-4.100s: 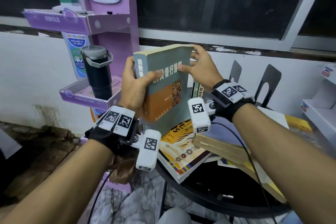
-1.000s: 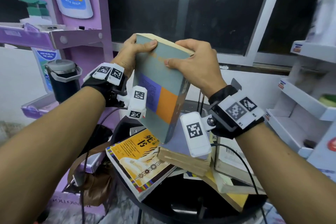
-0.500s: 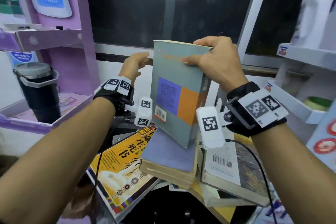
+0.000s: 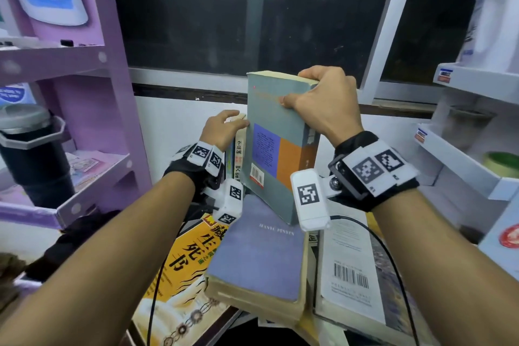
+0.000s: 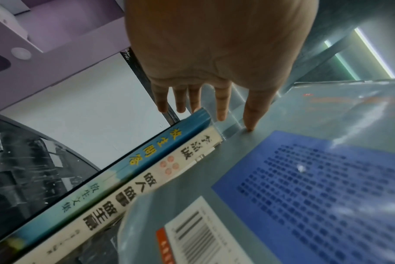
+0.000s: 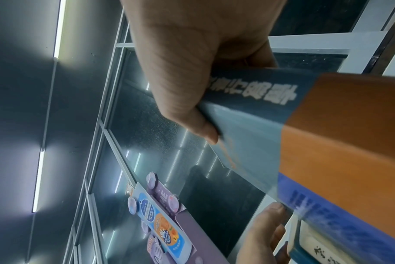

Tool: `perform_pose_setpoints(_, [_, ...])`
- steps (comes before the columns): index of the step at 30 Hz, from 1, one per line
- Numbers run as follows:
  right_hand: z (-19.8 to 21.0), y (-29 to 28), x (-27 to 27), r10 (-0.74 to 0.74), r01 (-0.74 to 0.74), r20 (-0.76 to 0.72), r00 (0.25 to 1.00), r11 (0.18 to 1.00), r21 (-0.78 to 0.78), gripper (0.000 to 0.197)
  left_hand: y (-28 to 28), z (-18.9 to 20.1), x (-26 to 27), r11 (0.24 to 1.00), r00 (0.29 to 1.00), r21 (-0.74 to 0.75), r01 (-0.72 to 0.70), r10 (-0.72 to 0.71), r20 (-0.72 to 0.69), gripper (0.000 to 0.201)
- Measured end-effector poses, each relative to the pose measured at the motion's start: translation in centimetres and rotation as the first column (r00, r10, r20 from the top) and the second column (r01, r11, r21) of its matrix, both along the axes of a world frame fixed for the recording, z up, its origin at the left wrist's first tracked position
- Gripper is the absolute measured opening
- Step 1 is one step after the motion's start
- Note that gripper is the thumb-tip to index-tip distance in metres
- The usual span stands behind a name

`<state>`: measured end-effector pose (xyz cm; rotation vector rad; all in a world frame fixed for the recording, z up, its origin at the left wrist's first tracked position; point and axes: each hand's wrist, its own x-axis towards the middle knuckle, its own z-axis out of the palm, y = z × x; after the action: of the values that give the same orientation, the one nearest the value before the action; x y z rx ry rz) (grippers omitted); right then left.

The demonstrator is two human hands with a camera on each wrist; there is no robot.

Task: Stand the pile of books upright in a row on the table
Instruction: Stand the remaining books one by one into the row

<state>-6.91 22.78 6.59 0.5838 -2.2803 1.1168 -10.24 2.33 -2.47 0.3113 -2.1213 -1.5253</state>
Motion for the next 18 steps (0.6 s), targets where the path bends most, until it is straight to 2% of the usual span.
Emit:
perform_pose_setpoints(8, [-0.1, -0.9, -2.3, -0.024, 0.024, -0.011, 1.000, 0.999, 0.037, 0.049, 0.2, -0.8, -1.2, 0.998, 0.999, -0.069, 0.001, 0.001, 0.042, 0.046])
perform_pose_setpoints(18, [-1.3, -4.3, -4.7, -0.107, 0.111, 0.058, 0.993, 0.992, -0.063, 0.042, -1.0, -2.1, -0.8, 0.999, 0.997, -0.049, 0.001, 0.003, 0.081, 0.042])
